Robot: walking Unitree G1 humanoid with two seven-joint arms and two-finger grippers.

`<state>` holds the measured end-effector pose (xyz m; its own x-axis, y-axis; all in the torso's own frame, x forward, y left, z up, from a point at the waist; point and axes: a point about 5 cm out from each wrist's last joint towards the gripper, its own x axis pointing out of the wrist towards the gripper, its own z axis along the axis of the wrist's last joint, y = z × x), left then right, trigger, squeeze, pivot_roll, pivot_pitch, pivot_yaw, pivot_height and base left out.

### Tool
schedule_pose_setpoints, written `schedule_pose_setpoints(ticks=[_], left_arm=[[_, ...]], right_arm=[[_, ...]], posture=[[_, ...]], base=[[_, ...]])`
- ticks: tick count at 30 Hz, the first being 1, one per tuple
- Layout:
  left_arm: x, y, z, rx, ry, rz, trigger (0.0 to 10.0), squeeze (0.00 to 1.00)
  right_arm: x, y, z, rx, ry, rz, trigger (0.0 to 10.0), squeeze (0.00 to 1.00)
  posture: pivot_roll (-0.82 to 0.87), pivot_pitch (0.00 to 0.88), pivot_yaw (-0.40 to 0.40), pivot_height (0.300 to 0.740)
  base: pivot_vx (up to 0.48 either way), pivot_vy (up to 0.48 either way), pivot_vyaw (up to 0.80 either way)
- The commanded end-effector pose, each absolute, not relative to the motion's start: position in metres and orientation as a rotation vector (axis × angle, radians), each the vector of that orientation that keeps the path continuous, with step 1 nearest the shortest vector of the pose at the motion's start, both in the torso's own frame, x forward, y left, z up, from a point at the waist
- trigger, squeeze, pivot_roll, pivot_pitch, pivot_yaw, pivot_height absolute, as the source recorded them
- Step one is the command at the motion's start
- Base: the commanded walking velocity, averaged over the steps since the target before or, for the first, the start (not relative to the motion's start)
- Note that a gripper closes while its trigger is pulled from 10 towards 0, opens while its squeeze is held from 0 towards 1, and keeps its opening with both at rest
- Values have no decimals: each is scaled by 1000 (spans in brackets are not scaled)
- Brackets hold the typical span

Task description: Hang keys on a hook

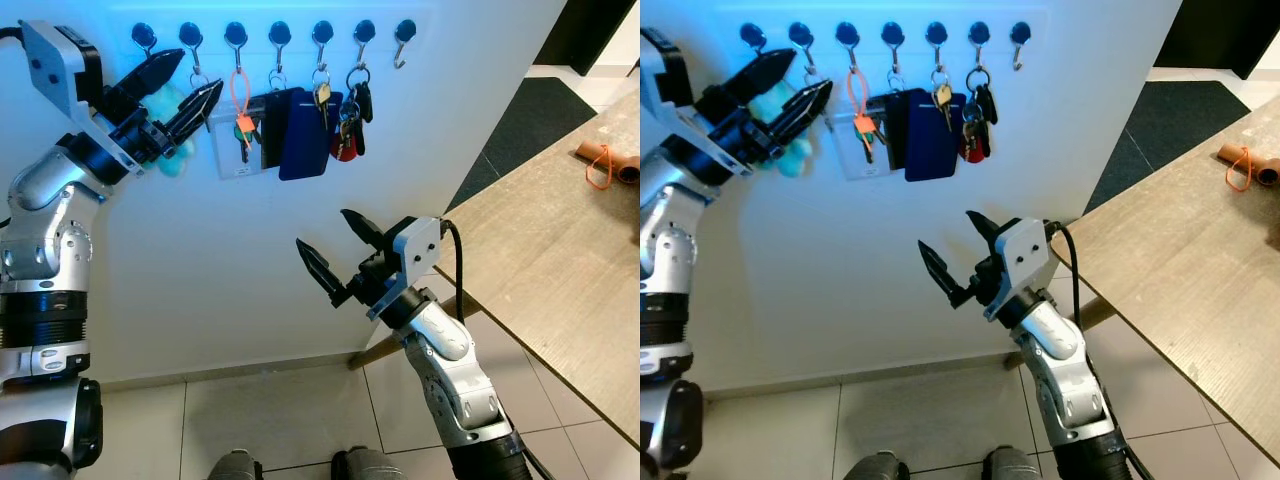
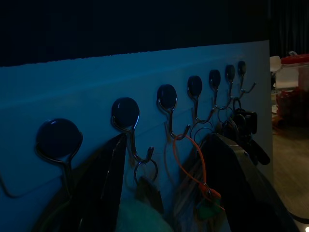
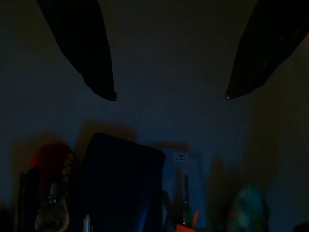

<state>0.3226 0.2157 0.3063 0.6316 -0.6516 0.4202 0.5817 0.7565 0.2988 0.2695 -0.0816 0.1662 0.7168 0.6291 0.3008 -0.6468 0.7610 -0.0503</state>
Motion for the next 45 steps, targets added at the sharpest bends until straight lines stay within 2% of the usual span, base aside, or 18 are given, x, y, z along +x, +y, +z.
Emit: schedule_pose_setpoints(ticks=[1, 12, 13, 16, 22, 28, 34, 36, 41, 43, 45], left_arm=[[316, 228, 327, 144, -617, -664, 10000, 0], [313, 225, 332, 107, -639, -732, 10000, 0], [311, 222, 330, 95, -617, -793, 10000, 0], [309, 220, 329, 117, -603, -821, 10000, 0], [310, 223, 339, 102, -690, -728, 10000, 0], [309, 223, 340, 90, -696, -754, 10000, 0], [297, 222, 345, -89, -698, -901, 10000, 0], [288, 223, 344, -173, -702, -1007, 10000, 0], [271, 223, 334, -217, -686, -1179, 10000, 0], [263, 220, 317, -216, -589, -1278, 10000, 0], [261, 219, 310, -220, -551, -1298, 10000, 0]], right_arm=[[268, -82, 167, 64, -308, 705, 10000, 0], [267, -82, 166, 65, -307, 705, 10000, 0], [267, -82, 166, 65, -306, 706, 10000, 0], [267, -82, 166, 63, -307, 706, 10000, 0], [267, -82, 166, 60, -307, 705, 10000, 0], [267, -82, 166, 60, -308, 704, 10000, 0], [267, -82, 167, 62, -310, 704, 10000, 0], [267, -82, 167, 63, -311, 705, 10000, 0], [268, -82, 166, 65, -308, 705, 10000, 0], [268, -83, 164, 66, -301, 708, 10000, 0], [267, -83, 163, 66, -298, 709, 10000, 0]], posture=[[27, 106, -39, 740], [29, 110, -39, 740], [28, 110, -38, 740], [29, 111, -39, 740], [27, 111, -38, 740], [27, 111, -37, 740], [29, 110, -36, 740], [29, 109, -35, 740], [29, 106, -34, 740], [31, 105, -34, 740], [31, 105, -34, 740]], base=[[0, 0, 0], [0, 0, 0], [0, 0, 0], [0, 0, 0], [0, 0, 0], [0, 0, 0], [0, 0, 0], [0, 0, 0], [0, 0, 0], [0, 0, 0], [0, 0, 0]])
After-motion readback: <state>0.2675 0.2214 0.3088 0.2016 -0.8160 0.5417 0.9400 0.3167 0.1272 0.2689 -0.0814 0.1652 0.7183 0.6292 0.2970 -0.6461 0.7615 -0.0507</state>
